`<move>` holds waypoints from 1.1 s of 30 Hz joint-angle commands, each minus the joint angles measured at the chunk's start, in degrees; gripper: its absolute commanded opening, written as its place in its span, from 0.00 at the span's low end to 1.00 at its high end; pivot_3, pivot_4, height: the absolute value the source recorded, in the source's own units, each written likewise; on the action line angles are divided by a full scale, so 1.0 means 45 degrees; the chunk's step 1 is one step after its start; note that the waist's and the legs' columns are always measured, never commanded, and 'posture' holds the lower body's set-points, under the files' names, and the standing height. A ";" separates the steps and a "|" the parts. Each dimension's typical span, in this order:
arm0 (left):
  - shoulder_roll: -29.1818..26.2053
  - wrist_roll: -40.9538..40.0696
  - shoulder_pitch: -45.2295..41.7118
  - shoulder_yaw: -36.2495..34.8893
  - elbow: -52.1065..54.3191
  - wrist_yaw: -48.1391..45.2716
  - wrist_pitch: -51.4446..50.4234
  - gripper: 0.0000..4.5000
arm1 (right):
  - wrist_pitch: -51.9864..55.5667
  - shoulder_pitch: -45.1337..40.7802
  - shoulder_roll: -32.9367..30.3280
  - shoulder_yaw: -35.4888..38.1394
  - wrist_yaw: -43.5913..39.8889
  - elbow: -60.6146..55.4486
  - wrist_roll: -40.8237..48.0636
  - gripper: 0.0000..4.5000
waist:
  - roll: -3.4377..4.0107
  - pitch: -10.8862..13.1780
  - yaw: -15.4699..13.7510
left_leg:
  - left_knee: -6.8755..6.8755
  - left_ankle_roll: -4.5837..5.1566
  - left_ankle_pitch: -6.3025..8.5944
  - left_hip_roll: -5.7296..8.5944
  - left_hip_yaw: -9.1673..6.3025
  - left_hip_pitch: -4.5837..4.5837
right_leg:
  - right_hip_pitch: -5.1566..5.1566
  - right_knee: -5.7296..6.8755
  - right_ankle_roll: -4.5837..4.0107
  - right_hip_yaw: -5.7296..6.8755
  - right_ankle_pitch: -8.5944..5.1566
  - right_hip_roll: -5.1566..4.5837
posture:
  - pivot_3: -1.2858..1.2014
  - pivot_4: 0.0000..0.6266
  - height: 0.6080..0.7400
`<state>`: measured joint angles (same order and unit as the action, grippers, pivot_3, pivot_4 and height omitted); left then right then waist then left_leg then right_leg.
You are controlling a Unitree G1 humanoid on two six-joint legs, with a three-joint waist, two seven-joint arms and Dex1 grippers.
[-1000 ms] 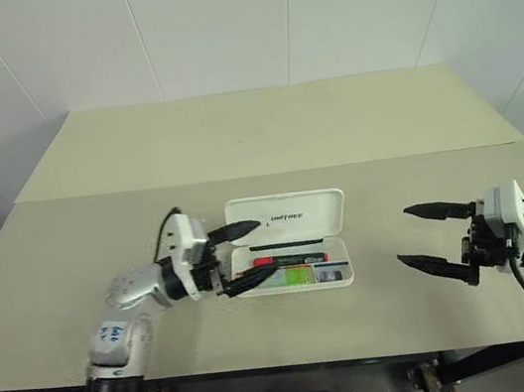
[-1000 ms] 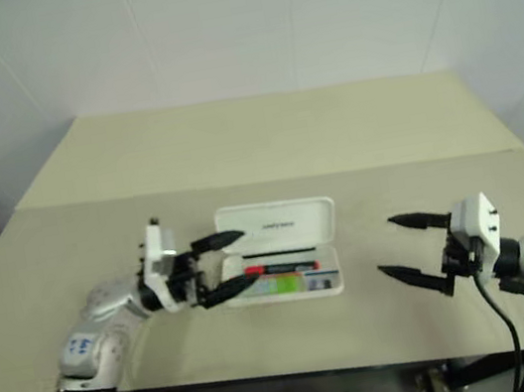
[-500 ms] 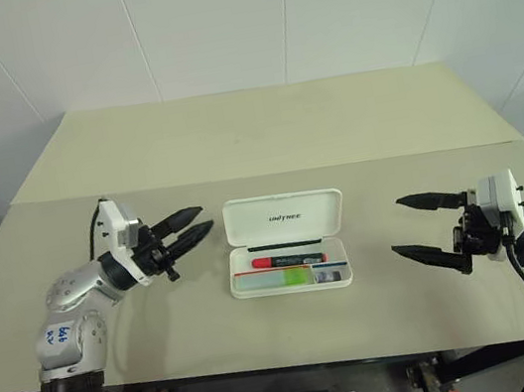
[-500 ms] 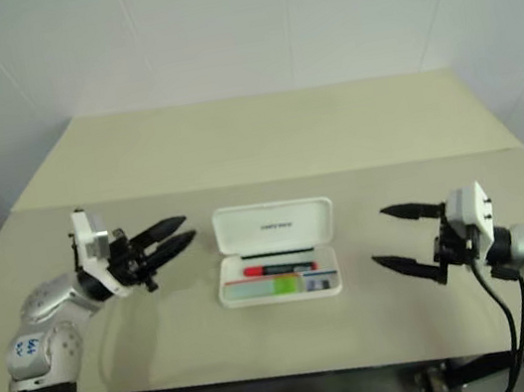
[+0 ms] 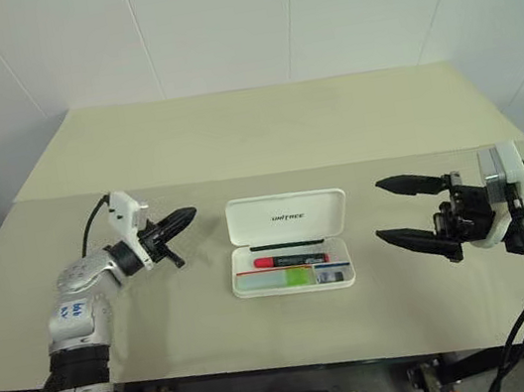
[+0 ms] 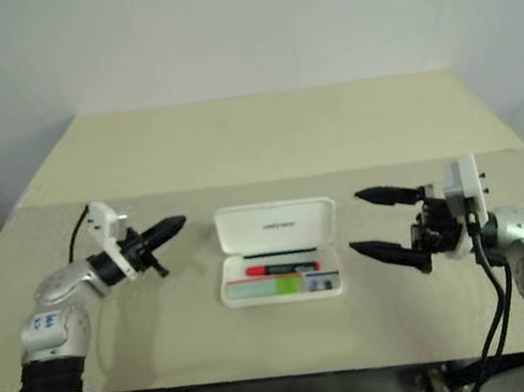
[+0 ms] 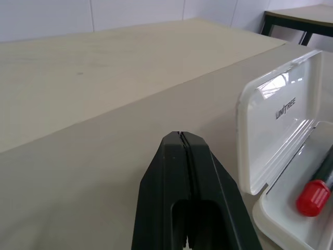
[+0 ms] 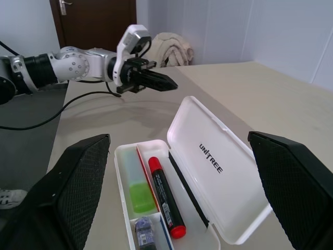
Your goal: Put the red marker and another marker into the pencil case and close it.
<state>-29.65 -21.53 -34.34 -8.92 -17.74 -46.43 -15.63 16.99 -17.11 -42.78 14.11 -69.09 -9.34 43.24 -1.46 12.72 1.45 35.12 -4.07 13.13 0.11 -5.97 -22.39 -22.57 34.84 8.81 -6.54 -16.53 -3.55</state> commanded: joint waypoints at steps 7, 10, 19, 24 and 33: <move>0.0720 0.0682 -0.2174 0.0863 -0.3017 -0.0788 0.0571 0.01 | -0.0430 0.0157 -0.0009 0.0194 -0.0085 -0.0169 -0.0425 1.00 | 0.0000 0.0000 0.0097 | -0.0012 -0.0003 0.0005 -0.0001 0.0001 -0.0002 | -0.0018 0.0012 0.0004 0.0003 0.0002 0.0004 | 0.52 0.24 1.00; 0.0973 0.0759 -0.2586 0.1011 -0.3455 -0.1178 0.0919 0.01 | -0.0468 0.0278 0.0024 0.0180 -0.0012 -0.0292 -0.0526 1.00 | -0.0003 0.0002 0.0055 | -0.0012 -0.0003 0.0005 -0.0001 -0.0001 -0.0007 | -0.0021 0.0016 0.0004 0.0004 0.0002 0.0004 | 0.52 0.24 1.00; 0.1224 0.0182 -0.2417 0.0963 -0.2997 -0.3245 0.1371 0.01 | -0.0510 0.0641 -0.0009 0.0349 0.0110 -0.0514 -0.0629 1.00 | -0.0003 0.0002 0.0057 | -0.0012 -0.0006 0.0007 0.0000 0.0000 -0.0009 | -0.0024 0.0020 0.0006 0.0004 0.0003 0.0003 | 0.52 0.24 1.00; 0.0935 0.0337 -0.2260 0.1077 -0.2897 -0.4166 0.1763 0.01 | -0.0488 0.0756 -0.0073 0.0448 0.0158 -0.0564 -0.0611 1.00 | -0.0003 0.0002 0.0058 | -0.0011 -0.0006 0.0007 0.0000 0.0000 -0.0009 | -0.0024 0.0023 0.0006 0.0003 0.0003 0.0003 | 0.52 0.24 1.00; 0.0339 0.0257 -0.1579 0.2258 -0.1093 -0.6750 0.1556 0.01 | -0.0445 0.0737 -0.0134 0.0446 0.0268 -0.0572 -0.0642 1.00 | -0.0003 0.0002 0.0047 | -0.0012 -0.0006 0.0008 0.0000 -0.0001 -0.0009 | -0.0022 0.0022 0.0004 0.0003 0.0002 0.0001 | 0.52 0.24 1.00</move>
<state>-27.43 -19.37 -41.85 -0.07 -26.22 -74.53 -7.73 15.32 -13.72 -42.56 14.09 -68.16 -9.87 39.74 -1.47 12.73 1.66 35.07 -4.09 13.17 0.11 -5.98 -22.43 -22.67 34.95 8.83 -6.52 -16.52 -3.55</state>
